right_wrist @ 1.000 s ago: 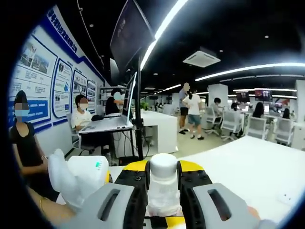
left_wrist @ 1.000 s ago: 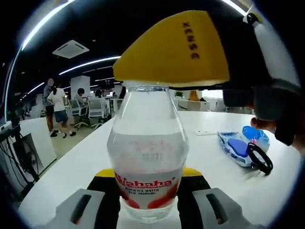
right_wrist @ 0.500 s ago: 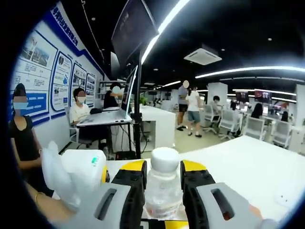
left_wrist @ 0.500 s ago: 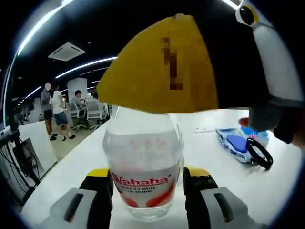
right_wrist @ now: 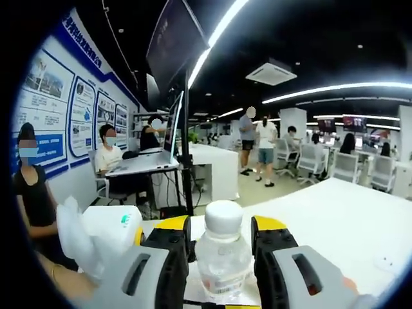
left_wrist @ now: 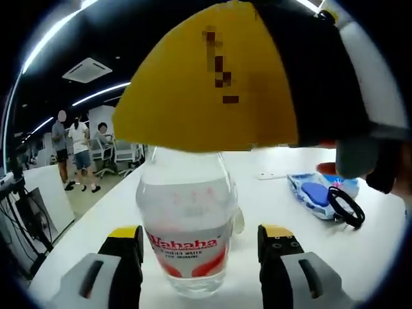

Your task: Arrange the tabletop items into an orderly group along one side of the table until the central work area is clear of visible clutter.

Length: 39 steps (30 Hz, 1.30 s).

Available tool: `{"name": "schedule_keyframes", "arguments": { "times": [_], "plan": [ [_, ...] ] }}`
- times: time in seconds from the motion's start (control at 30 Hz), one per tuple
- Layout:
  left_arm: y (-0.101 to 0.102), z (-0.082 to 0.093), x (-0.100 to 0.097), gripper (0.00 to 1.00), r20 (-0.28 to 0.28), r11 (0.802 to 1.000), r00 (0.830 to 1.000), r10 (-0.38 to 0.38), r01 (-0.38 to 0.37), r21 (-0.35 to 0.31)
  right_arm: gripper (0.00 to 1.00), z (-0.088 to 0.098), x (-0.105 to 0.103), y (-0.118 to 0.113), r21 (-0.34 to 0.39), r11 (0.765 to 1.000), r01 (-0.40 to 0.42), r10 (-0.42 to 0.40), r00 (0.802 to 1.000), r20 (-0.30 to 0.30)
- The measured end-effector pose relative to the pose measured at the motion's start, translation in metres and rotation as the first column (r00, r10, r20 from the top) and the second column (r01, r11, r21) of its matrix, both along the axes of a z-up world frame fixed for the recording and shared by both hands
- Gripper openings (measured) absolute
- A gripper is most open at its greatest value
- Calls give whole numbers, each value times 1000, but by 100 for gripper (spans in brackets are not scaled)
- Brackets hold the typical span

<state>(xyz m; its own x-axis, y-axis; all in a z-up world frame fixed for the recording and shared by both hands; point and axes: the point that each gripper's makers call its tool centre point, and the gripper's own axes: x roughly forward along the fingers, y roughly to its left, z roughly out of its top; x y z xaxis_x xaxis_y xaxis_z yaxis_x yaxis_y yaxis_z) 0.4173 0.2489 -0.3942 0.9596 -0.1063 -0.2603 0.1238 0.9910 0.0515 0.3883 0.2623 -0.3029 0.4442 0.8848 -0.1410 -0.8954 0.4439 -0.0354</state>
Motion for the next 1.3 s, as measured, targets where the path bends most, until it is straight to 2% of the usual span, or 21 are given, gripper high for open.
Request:
{"name": "schedule_keyframes", "arguments": {
  "times": [0.23,0.37,0.43,0.63,0.67,0.73,1.3],
  "plan": [
    [-1,4,-5,88,16,1000,1000,-14,14,10,42,4,-1,-4,33,999,-4,5,999,-37],
    [-5,7,-6,99,33,999,999,-31,31,13,54,6,-3,-5,38,999,-3,4,999,-35],
    [-7,8,-6,100,33,999,999,-37,36,24,58,8,-3,-5,44,999,-2,3,1000,-26],
    [-8,9,-10,100,37,998,998,-49,48,36,58,9,-5,-6,56,998,-7,9,999,-39],
    [-7,10,-11,100,39,998,998,-46,44,35,58,10,-4,-9,73,997,-5,10,998,-62],
    [-6,10,-14,100,43,998,998,-43,42,37,58,10,-4,-12,79,997,-3,9,997,-71],
    [0,29,-44,100,93,998,994,-52,50,27,55,7,17,-47,91,994,65,-55,992,-109]
  ]
}}
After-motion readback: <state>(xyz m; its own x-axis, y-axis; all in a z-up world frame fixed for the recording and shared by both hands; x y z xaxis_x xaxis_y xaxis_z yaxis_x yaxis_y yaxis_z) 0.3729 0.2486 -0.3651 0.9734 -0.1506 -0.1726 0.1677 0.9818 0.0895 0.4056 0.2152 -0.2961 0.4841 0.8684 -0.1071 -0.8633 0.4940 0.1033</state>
